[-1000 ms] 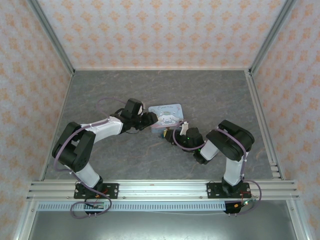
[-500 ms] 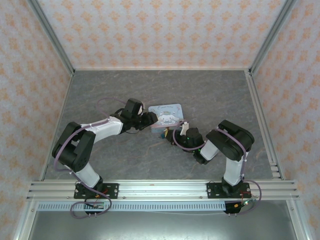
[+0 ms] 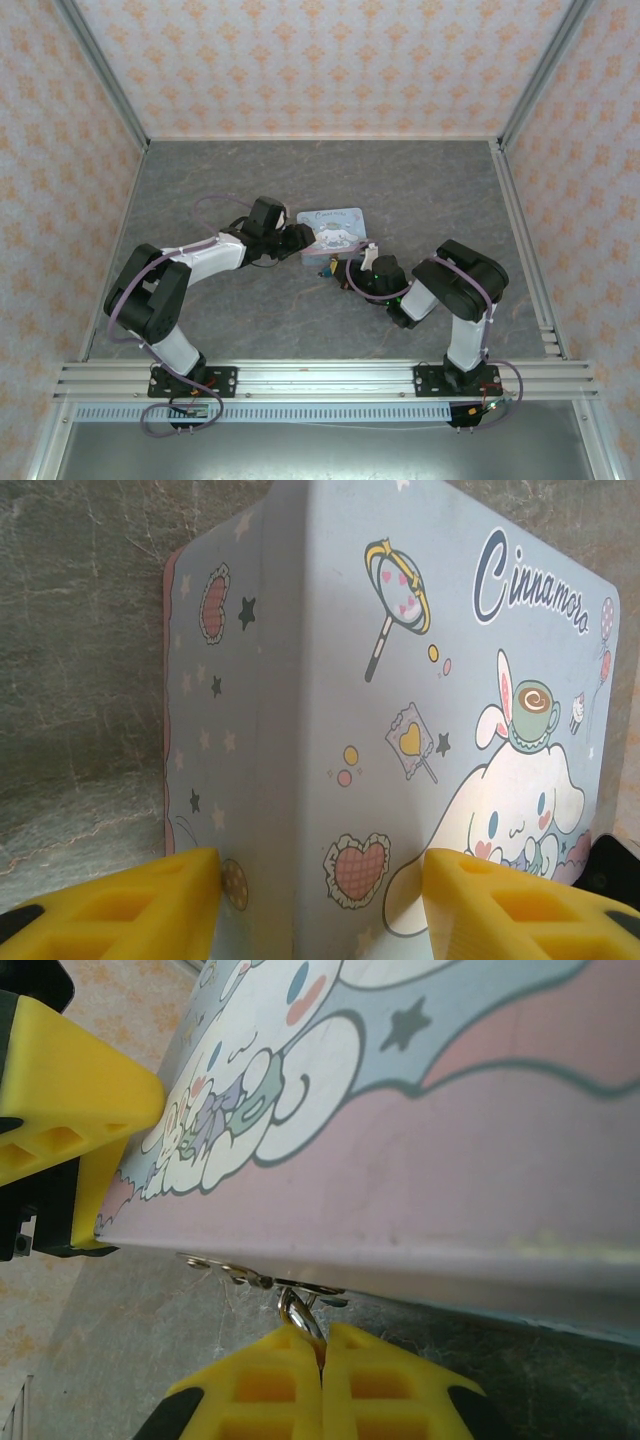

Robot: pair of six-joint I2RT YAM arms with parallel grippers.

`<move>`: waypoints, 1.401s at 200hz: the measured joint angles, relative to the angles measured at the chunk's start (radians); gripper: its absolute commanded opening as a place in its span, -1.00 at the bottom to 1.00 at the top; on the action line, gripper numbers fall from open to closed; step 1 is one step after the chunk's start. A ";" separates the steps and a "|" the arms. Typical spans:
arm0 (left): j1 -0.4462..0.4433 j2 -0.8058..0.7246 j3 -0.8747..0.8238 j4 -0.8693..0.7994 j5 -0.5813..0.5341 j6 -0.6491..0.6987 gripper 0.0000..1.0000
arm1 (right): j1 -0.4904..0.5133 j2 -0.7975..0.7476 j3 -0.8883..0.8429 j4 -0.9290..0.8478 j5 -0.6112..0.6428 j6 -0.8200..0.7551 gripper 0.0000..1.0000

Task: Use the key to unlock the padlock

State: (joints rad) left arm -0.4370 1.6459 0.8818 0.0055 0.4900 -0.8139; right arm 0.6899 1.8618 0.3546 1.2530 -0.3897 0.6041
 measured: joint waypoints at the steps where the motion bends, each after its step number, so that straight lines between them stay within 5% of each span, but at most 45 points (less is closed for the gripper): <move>1: 0.000 0.000 0.000 0.000 0.000 0.000 0.09 | 0.000 0.000 0.000 0.000 0.000 0.000 -0.90; 230: 0.000 -0.003 -0.002 0.000 -0.005 0.003 0.09 | -0.035 -0.136 -0.062 -0.051 0.027 0.035 -0.94; 280: 0.000 -0.034 -0.008 -0.036 -0.012 0.002 0.28 | -0.037 -0.247 -0.070 -0.150 0.035 0.011 -0.94</move>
State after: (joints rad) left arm -0.4370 1.6115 0.8738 -0.0303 0.4782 -0.8124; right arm 0.6533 1.6146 0.2848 1.1030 -0.3550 0.6151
